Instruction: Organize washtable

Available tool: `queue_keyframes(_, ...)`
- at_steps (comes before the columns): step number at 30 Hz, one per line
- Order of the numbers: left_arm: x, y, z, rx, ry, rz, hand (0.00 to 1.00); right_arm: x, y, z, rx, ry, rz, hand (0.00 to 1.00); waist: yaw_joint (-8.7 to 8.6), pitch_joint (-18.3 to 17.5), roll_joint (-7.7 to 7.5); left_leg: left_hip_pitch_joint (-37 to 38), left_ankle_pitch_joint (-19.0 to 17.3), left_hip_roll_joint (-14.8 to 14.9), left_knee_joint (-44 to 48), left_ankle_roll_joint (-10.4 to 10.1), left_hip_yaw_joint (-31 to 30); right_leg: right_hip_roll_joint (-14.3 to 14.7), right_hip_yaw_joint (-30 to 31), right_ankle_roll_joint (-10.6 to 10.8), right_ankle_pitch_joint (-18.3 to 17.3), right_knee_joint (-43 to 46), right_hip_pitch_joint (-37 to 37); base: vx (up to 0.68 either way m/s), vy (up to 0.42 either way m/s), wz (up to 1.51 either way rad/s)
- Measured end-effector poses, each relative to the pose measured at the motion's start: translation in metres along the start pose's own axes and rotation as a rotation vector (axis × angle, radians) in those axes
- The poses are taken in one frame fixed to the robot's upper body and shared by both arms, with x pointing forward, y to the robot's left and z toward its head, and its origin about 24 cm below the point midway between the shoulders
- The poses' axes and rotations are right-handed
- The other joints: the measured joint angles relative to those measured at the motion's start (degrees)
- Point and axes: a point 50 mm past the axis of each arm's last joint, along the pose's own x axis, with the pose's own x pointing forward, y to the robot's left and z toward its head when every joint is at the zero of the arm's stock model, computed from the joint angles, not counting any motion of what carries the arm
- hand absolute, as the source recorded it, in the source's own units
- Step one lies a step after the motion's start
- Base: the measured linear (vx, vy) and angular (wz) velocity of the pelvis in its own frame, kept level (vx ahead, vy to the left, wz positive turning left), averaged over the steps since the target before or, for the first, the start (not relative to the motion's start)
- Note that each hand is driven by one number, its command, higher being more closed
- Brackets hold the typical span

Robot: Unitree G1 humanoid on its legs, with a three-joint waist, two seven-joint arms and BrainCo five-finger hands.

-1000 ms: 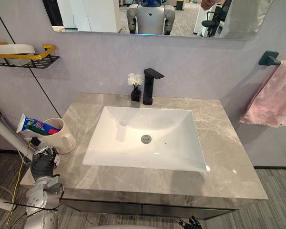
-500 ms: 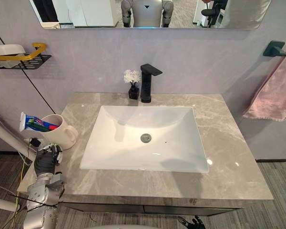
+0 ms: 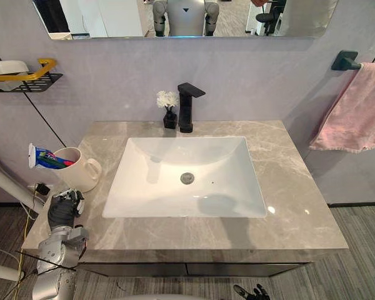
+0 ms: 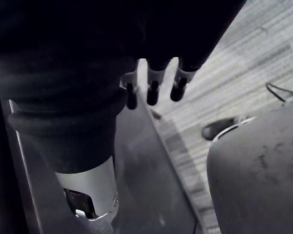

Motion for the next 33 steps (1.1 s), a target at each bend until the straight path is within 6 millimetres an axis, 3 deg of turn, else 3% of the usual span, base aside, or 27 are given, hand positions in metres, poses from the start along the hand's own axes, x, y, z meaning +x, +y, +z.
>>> queue_keyframes(5, 0.01, 0.002, 0.006, 0.03, -0.023, 0.003, 1.0, 0.0, 0.0, -0.001, -0.006, 0.001, -0.001, 0.0, 0.02, 0.0, -0.15, 0.1, 0.1, -0.1, -0.6, 0.0, 0.2, 0.1, 0.0, 0.0, 0.0, -0.1, -0.2, 0.0, 0.0, -0.01)
queue_keyframes(14, 0.012, 0.011, 0.008, 0.059, -0.03, 0.051, 1.0, -0.001, -0.001, 0.0, -0.028, -0.006, -0.002, 0.0, 0.01, 0.1, -0.68, 0.4, 0.1, 0.0, -0.6, 0.0, 1.0, 0.0, 0.3, -0.1, 0.2, 0.1, -0.4, 0.01, -0.001, -0.03)
queue_keyframes(20, 0.012, 0.011, 0.009, 0.064, -0.032, 0.048, 1.0, -0.001, -0.002, -0.001, -0.029, -0.002, -0.004, 0.0, -0.03, 0.1, -0.9, 0.4, 0.1, 0.0, -0.1, 0.0, 1.1, 0.0, 0.3, -0.1, 0.2, 0.6, -0.5, -0.05, -0.019, -0.01)
queue_keyframes(33, 0.034, 0.006, 0.025, 0.123, -0.09, 0.011, 1.0, -0.002, -0.003, -0.001, -0.03, -0.005, -0.008, 0.0, -0.04, 0.7, -0.86, -0.5, 0.1, 0.0, 0.0, 0.0, 1.8, 0.1, 1.0, -0.1, 0.2, 0.8, -2.0, -0.01, -0.009, -0.03)
